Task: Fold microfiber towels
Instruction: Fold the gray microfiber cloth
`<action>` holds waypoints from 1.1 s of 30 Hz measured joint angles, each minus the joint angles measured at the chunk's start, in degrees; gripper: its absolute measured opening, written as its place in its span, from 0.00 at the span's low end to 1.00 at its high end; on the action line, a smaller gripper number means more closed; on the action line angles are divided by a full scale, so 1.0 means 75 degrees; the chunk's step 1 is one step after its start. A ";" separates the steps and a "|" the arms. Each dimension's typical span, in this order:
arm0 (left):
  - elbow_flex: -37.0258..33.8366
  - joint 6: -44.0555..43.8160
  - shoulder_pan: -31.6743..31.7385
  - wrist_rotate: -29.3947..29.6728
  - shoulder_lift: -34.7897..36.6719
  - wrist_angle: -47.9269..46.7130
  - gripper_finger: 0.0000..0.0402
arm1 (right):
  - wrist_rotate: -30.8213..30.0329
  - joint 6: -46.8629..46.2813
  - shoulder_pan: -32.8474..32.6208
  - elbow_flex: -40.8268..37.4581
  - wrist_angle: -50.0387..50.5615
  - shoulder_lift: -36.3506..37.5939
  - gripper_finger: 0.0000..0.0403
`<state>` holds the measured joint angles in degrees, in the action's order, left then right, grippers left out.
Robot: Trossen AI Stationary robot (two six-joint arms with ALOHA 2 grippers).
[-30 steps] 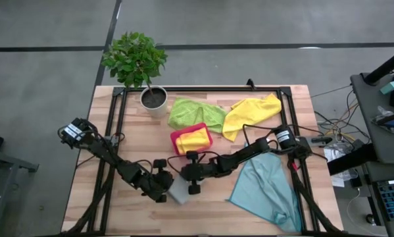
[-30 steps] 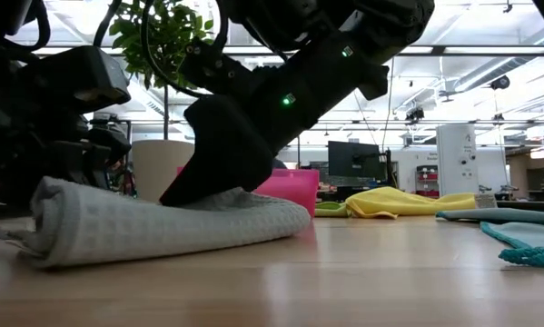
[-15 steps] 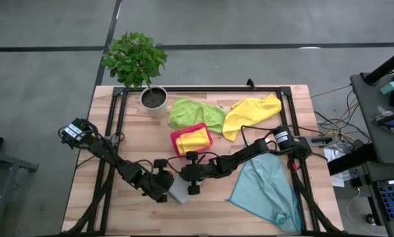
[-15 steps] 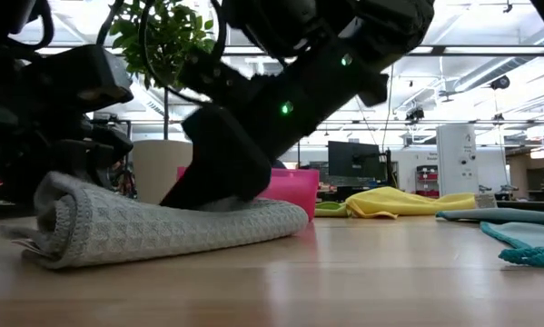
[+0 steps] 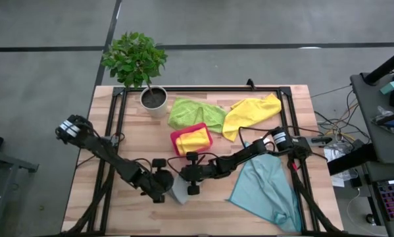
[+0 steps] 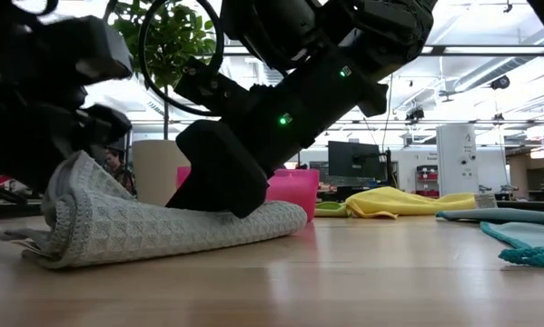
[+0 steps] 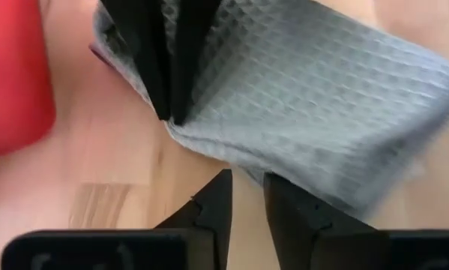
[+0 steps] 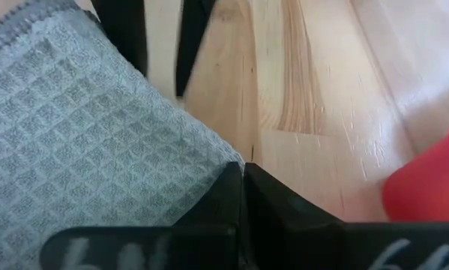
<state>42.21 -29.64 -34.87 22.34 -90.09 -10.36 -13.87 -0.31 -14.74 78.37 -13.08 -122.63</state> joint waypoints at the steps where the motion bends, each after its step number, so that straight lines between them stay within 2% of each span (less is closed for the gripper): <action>1: 0.0072 -0.0003 -0.0002 -0.0123 0.0085 -0.0233 0.17 | 0.0003 -0.0022 0.0002 0.0000 0.0000 0.0000 0.02; 5: 0.0237 -0.0215 -0.0012 -0.0330 0.0500 -0.0766 0.17 | 0.0003 -0.0054 -0.0001 0.0000 -0.0008 0.0002 0.02; 13: 0.0370 -0.0273 -0.0015 -0.0512 0.1088 -0.0746 0.17 | 0.0012 -0.0083 -0.0001 -0.0003 -0.0041 0.0032 0.02; 16: 0.0358 -0.0390 -0.0015 -0.0518 0.1092 -0.0370 0.17 | -0.0012 -0.0187 -0.0001 -0.0003 -0.0067 0.0032 0.02; 23: 0.0362 -0.0661 -0.0029 -0.0513 0.0074 0.0047 0.16 | -0.0156 -0.0280 -0.0001 -0.0006 -0.0125 0.0035 0.02; 27: 0.0360 -0.1058 -0.0026 -0.0690 -0.0532 -0.0028 0.11 | -0.0163 -0.0281 -0.0033 -0.0006 -0.0105 0.0061 0.02; 33: 0.0391 -0.1212 -0.0029 -0.0820 -0.0632 -0.0046 0.02 | -0.0559 -0.0318 -0.0068 -0.0006 0.0055 0.0335 0.02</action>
<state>45.14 -38.74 -35.09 16.19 -94.84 -10.71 -18.06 -2.69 -15.25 78.32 -12.67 -120.12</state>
